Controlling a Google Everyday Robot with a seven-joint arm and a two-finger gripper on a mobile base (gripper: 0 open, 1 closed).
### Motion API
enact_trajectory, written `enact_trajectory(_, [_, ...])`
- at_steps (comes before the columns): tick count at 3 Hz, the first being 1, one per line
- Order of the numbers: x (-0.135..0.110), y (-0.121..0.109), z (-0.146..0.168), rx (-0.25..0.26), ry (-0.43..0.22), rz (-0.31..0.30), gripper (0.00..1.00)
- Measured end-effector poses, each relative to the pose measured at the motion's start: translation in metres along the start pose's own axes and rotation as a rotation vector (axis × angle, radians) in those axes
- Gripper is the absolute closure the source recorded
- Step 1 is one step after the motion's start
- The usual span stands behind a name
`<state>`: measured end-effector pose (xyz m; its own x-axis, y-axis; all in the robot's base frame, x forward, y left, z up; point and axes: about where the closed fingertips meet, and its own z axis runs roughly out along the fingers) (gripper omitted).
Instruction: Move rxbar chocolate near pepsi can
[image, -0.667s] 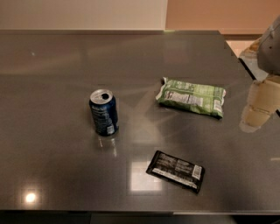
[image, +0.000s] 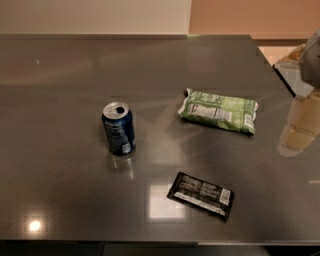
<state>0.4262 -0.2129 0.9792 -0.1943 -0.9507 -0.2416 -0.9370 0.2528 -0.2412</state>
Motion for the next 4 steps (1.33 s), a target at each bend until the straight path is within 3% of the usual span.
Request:
enact_trajectory(1, [-0.011,0.022,0.007,-0.022,-0.062,-0.044,0.00])
enact_trajectory(2, [-0.026,0.051,0.033,-0.061,-0.151,-0.085,0.00])
enact_trajectory(4, [-0.056,0.095,0.098,-0.142,-0.267,-0.131,0.00])
